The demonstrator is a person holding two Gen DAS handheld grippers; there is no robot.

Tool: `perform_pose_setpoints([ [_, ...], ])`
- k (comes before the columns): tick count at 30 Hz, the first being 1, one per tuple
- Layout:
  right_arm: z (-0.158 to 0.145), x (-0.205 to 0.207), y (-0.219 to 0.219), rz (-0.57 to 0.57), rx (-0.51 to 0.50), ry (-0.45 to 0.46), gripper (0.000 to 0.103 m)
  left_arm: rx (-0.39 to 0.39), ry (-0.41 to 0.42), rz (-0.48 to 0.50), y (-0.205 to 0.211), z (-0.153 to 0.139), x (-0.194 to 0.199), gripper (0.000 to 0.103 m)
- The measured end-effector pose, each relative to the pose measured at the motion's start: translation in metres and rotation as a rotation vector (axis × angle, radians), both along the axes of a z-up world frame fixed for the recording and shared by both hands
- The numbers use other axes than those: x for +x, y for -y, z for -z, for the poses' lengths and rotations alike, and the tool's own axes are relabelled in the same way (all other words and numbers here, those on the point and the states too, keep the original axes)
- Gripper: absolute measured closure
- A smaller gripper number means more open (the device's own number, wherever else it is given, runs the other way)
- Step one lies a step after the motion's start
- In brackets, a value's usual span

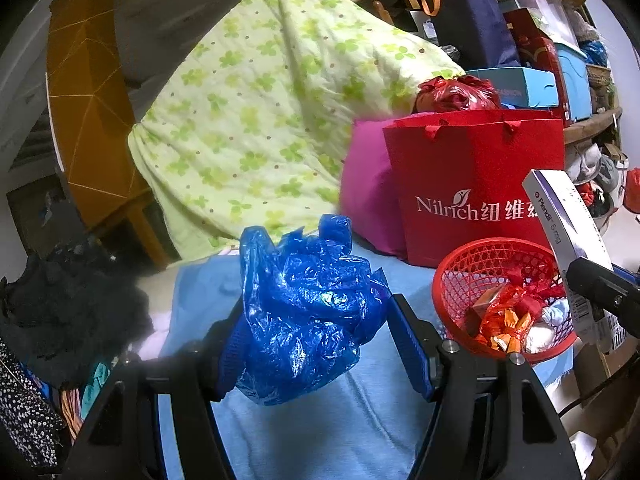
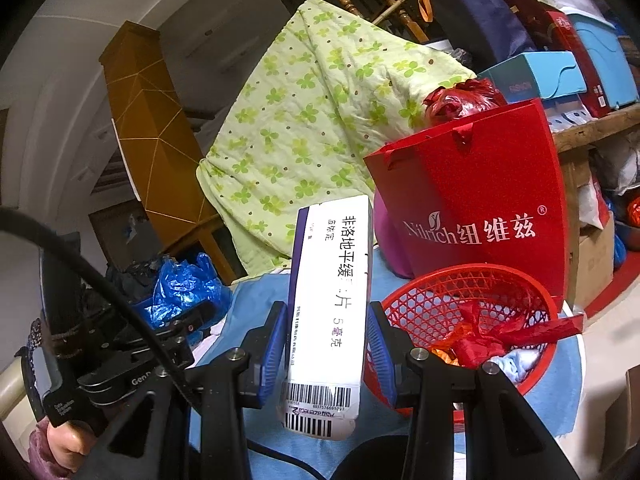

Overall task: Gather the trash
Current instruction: 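Carry the medicine box and blue wrapper toward the red basket with both tools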

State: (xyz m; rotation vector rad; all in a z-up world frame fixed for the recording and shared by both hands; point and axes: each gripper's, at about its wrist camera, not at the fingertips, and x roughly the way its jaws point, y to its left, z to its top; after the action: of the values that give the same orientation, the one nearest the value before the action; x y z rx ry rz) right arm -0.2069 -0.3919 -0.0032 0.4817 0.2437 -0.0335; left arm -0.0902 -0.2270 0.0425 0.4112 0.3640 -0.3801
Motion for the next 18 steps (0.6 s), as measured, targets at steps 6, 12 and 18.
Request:
perform_pose_setpoints([
  [6, 0.002, -0.004, 0.003, 0.009, 0.012, 0.000, 0.060, 0.008, 0.001, 0.012, 0.007, 0.001, -0.003, 0.034],
  [12, 0.003, -0.006, 0.007, 0.018, 0.022, 0.001, 0.060, 0.017, 0.004, 0.030, 0.012, 0.002, -0.006, 0.034],
  [18, 0.005, -0.010, 0.009, 0.029, 0.029, 0.001, 0.060, 0.029, 0.003, 0.044, 0.018, 0.004, -0.008, 0.034],
])
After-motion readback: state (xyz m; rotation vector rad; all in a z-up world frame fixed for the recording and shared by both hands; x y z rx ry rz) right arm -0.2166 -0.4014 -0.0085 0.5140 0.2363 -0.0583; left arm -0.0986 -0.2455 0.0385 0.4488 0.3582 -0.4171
